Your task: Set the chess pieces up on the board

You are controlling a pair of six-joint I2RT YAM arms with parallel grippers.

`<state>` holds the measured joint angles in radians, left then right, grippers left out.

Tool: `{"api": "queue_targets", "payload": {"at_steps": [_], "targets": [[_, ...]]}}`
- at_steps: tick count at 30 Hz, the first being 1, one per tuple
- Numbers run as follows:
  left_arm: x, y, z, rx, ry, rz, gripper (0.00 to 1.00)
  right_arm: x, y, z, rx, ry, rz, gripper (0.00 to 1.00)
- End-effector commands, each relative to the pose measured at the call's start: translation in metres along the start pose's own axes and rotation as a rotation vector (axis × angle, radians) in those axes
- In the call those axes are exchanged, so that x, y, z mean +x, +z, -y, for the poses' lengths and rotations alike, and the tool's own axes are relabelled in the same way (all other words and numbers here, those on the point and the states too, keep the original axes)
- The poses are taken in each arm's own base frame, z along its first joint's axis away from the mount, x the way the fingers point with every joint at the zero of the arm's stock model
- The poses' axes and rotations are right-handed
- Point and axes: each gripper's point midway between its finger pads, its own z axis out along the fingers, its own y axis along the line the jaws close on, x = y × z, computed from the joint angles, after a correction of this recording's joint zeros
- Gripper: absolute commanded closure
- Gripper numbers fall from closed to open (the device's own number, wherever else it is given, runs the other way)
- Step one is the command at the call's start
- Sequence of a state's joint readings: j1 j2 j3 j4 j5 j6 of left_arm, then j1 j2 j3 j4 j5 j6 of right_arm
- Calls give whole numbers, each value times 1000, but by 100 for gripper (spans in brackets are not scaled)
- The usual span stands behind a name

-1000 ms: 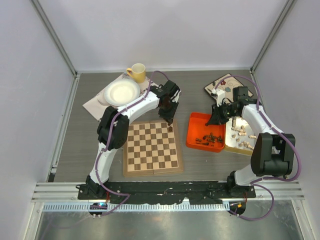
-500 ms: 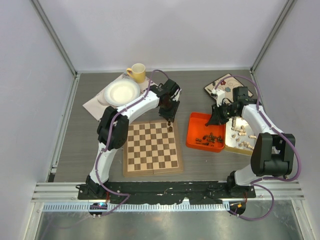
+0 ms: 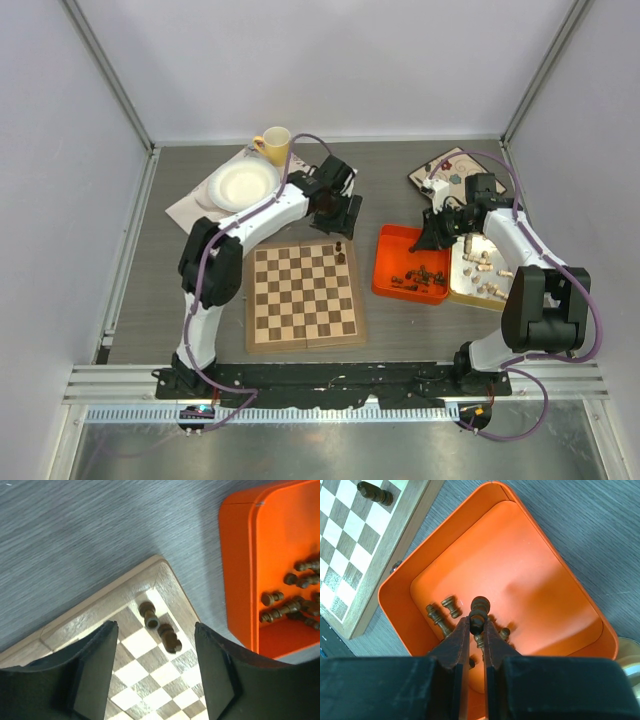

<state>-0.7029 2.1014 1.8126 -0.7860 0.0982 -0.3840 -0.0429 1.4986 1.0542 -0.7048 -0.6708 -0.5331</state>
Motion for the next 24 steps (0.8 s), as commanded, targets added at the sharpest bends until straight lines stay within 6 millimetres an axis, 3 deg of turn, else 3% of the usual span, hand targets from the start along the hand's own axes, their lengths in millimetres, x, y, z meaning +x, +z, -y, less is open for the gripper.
{"api": "queue_targets", "payload": {"at_steps": [1,6,7,9,10,11,13,14,15,16,17,18,19,21,24], "targets": [[-42,-52,13,36,13,231,31,-9,-1,-10,-35,-46,37,99],[-56,-90,13,62,22,390,21,-12,-1,-16,-51,-67,55,99],[-44,-85,8,63,25,375,20,-14,-3,-18,-54,-79,64,99],[-55,-110,13,118,43,479,18,-16,-3,-24,-82,-101,79,99],[-37,-101,9,132,59,458,17,-17,-5,-27,-92,-116,89,99],[-36,-118,20,206,90,495,17,-19,-5,-34,-120,-127,101,99],[-32,-128,33,308,162,562,17,-20,-8,-43,-160,-169,113,99],[-2,-116,42,407,235,507,17,-24,-11,-53,-196,-189,131,98],[-4,-137,55,479,297,591,16,-26,-13,-57,-213,-212,138,98],[0,-143,63,531,344,630,13,-24,-16,-63,-232,-236,135,98],[28,-129,62,568,415,610,9,-26,-17,-76,-264,-276,137,98],[34,-138,80,626,502,670,8,-28,-16,-88,-289,-306,135,98],[42,-144,85,629,574,707,7,-27,-16,-96,-305,-326,124,98],[65,-136,98,616,749,752,7,-26,-14,-120,-342,-390,112,98],[73,-137,116,598,851,828,3,-27,-18,-148,-388,-428,117,98]]}}
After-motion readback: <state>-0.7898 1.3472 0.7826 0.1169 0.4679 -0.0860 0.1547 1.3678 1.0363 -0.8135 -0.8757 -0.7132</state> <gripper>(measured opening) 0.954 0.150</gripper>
